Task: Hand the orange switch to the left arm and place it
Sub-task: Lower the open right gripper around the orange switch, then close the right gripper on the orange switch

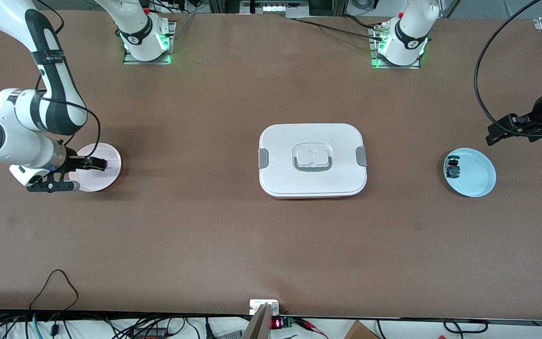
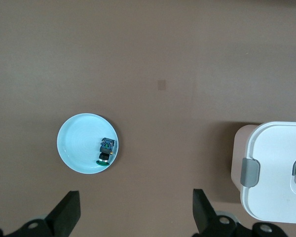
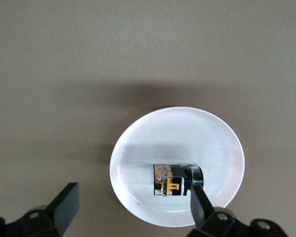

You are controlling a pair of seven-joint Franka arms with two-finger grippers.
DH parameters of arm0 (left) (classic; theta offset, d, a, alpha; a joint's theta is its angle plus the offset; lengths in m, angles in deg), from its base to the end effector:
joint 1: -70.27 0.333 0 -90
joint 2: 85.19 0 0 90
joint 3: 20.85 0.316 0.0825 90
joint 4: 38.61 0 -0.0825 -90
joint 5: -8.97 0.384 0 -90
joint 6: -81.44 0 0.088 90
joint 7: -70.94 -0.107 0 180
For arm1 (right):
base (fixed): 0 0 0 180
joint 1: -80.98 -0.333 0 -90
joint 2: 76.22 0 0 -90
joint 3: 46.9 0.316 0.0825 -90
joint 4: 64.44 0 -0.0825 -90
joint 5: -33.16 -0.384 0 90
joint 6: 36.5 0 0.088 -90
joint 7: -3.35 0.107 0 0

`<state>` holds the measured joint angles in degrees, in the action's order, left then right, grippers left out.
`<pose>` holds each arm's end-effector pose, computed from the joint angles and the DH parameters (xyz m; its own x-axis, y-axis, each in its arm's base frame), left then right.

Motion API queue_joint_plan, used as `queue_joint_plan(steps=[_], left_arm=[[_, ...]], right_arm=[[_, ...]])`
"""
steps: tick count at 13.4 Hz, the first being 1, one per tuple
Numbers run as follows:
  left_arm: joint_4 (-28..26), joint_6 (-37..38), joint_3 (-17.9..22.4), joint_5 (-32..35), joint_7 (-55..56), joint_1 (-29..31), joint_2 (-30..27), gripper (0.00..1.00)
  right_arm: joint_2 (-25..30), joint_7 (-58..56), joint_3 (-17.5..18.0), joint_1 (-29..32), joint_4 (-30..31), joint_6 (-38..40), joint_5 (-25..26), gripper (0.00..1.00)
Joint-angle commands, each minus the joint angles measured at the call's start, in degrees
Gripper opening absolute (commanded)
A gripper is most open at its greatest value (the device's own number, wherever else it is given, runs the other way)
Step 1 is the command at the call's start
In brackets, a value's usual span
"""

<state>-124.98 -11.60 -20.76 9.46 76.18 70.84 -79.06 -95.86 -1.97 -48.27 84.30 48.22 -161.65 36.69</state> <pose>0.5920 0.0076 0.5979 0.9947 0.1023 0.0102 0.1024 -0.9947 -0.0078 0.5954 -0.0506 0.2885 0.9904 0.0473 -0.1299 0.0532 -0.9977 0.0417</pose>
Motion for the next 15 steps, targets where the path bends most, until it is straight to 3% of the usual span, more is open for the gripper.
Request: queue_joint_plan(steps=[1,15], left_arm=[[1.7,1.5,-0.3,0.8,0.3,0.4,0.8,1.00],[1.7,1.5,-0.4,0.9,0.3,0.4,0.8,1.00]], right_arm=[[-0.6,-0.9,0.4,1.1,1.7,-1.4,3.8,1.00],[-4.8,-5.8,0.4,5.9,7.0,-9.3,4.5,1.00]])
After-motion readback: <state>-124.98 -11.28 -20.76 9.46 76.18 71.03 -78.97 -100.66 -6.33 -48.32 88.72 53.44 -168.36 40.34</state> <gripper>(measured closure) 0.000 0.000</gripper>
